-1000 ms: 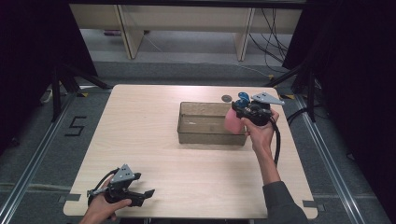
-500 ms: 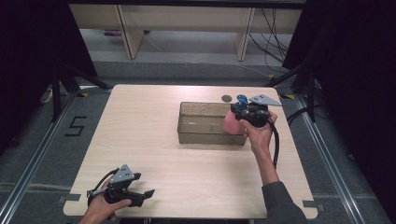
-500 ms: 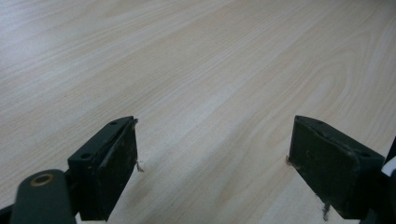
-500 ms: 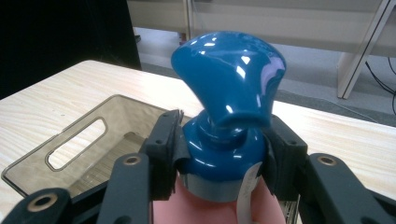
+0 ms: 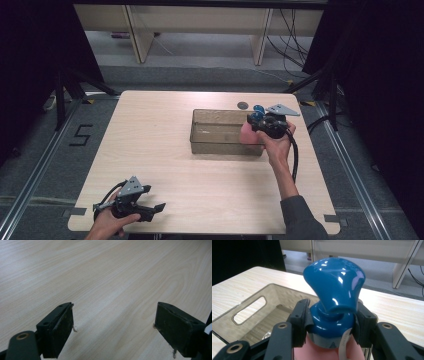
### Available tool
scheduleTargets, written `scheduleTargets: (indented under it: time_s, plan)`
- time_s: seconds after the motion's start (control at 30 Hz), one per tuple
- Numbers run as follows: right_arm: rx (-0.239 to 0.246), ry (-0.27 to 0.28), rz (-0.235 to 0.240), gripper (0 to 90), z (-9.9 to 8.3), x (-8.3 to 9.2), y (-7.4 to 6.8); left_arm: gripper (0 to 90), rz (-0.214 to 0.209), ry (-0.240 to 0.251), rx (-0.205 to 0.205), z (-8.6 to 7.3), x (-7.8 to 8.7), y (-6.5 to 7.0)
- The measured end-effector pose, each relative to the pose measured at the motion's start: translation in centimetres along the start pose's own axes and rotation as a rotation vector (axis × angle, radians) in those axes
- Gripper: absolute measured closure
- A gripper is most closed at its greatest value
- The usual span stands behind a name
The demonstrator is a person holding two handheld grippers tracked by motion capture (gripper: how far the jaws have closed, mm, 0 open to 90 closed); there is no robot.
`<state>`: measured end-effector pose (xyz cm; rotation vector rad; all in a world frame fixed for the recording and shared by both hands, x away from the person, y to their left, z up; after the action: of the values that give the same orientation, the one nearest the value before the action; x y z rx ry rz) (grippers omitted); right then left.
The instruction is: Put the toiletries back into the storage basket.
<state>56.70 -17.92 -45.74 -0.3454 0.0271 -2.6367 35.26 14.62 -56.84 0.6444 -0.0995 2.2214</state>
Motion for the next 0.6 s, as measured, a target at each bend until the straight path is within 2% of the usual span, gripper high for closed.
scheduleTargets:
  time_s: [0.03,0.07,0.1,0.17,0.2,0.27,0.3,0.33,0.37,0.4,0.43,0.47,0.5,0.57,0.6]
  plan:
    - [0.021,-0.001,-0.006,53.4,-0.1,-0.1,0.2,14.9,0.005,0.023,0.023,0.2,-0.2,0.1]
    - [0.053,0.002,-0.022,53.4,-0.1,0.0,0.5,14.9,0.005,0.022,0.021,0.2,-0.2,0.1]
    - [0.023,0.005,-0.003,53.4,-0.2,-0.2,0.2,14.9,0.003,0.008,0.008,0.1,0.0,0.0]
    - [-0.001,-0.015,-0.014,53.4,-0.4,0.0,0.1,14.9,0.0,0.005,0.003,0.0,0.0,0.0]
    - [0.009,-0.012,-0.01,53.4,-0.5,0.0,0.2,14.9,0.006,0.025,0.025,0.2,-0.2,0.1]
    - [0.012,-0.01,-0.006,53.3,-0.5,0.0,0.2,14.9,0.006,0.023,0.024,0.2,-0.2,0.1]
    - [0.035,-0.008,-0.013,53.3,-0.6,-0.1,0.5,14.9,0.002,0.012,0.011,0.1,0.0,0.1]
    - [0.01,-0.018,-0.021,53.4,-0.8,-0.1,0.3,14.9,0.002,0.003,0.002,0.0,0.0,0.0]
    - [0.005,-0.021,-0.012,53.3,-0.9,0.0,0.3,14.9,0.005,0.025,0.024,0.2,-0.2,0.2]
    - [0.019,-0.015,-0.003,53.3,-0.9,-0.2,0.4,14.9,0.006,0.024,0.025,0.2,-0.2,0.1]
    - [0.029,-0.025,-0.018,53.3,-1.0,-0.1,0.6,14.9,0.006,0.025,0.028,0.3,-0.1,0.2]
    - [-0.015,-0.025,-0.02,53.3,-1.2,-0.1,0.2,14.9,0.003,0.026,0.028,0.2,-0.1,0.2]
    - [0.003,-0.027,-0.019,53.3,-1.3,-0.1,0.4,14.9,0.003,0.015,0.014,0.1,0.0,0.1]
    - [0.028,-0.027,-0.012,53.3,-1.3,-0.1,0.6,14.9,-0.001,0.019,0.027,0.2,0.0,0.2]
    - [0.021,-0.029,-0.014,53.3,-1.4,-0.1,0.5,14.9,0.001,0.022,0.028,0.3,0.0,0.1]
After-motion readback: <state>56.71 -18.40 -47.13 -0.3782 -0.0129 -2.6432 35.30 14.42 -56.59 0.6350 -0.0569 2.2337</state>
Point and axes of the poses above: each handheld gripper's, and its own axes: x roughly backward along the jaws, z roughly out of its top, y roughly to its right, the point moved 10 cm from there along -x, roughly forward along the jaws, and after that the axes turned 10 degrees about y, right-handed, at the moved point
